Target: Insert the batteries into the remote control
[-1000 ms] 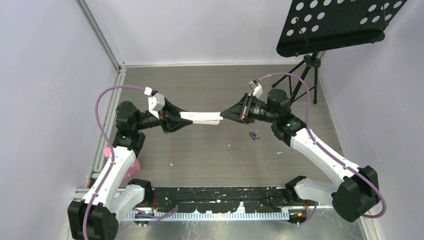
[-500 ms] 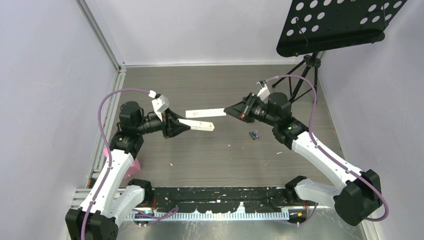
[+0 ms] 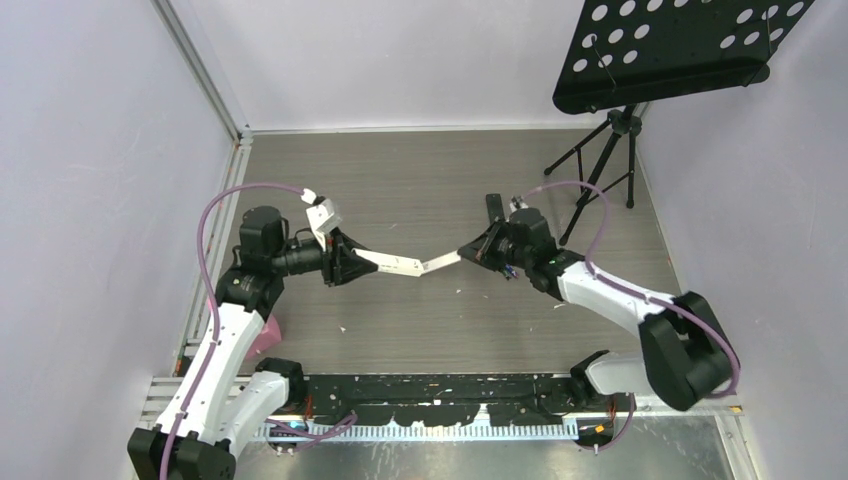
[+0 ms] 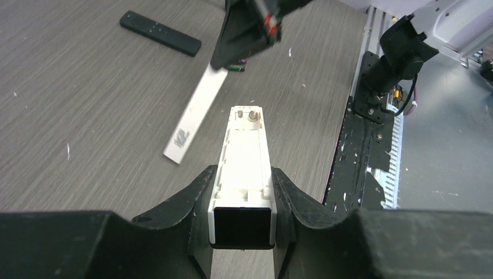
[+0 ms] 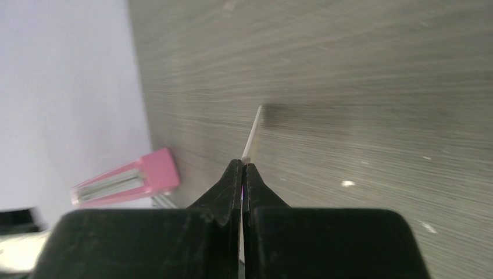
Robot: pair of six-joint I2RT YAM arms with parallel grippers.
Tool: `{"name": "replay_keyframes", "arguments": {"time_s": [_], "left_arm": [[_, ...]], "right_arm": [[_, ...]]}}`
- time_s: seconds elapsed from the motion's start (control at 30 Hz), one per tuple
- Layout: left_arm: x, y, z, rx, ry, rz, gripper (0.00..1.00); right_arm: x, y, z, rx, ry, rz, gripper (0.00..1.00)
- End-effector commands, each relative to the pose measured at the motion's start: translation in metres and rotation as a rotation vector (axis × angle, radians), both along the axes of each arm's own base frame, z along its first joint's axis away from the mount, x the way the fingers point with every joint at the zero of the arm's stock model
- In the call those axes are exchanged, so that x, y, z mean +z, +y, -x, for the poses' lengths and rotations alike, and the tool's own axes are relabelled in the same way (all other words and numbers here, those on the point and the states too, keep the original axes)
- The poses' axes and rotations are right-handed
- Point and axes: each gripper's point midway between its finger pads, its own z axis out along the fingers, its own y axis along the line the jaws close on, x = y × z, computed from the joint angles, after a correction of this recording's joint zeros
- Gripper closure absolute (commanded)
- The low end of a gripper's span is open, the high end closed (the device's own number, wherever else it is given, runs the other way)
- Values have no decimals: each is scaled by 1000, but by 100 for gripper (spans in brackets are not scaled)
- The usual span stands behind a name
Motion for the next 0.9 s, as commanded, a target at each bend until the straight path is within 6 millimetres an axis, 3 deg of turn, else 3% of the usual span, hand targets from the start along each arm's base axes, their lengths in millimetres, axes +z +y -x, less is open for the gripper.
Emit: {"name": "replay_keyframes", "arguments": {"time_s": [0.0,0.07,0.2,0.23,0.27,0.33,0.4,0.53,0.73,0.87], "left_arm": [[34,-7,2,-54,-106,65,100],[41,-8,-1,-46,-113,86,100],[57,-11,-4,-35,-145,145,100],[59,-11,-5,-39,-152,155,99],[60,-12,-5,-43,-157,160,99],[59,-13,-6,-53,-147,166,99],[56,-15,-4,-79,-119,168,98],[55,-18,2,-127,-77,179,99],[57,-21,22,-246,-61,192,99],[61,-23,36,-310,-54,204,100]], "right_arm": [[-38,-8,-6,-40,21,67,99],[-52,-10,0,-39,43,94,96],[-59,-24,9,-42,65,182,44],[-51,-28,9,-40,40,205,33],[-47,-33,13,-29,33,237,28],[-27,-32,17,44,-42,261,23],[14,-11,32,227,-173,192,22],[75,16,72,509,-443,103,22],[133,42,97,650,-718,16,21],[138,59,124,850,-758,-21,21]]}}
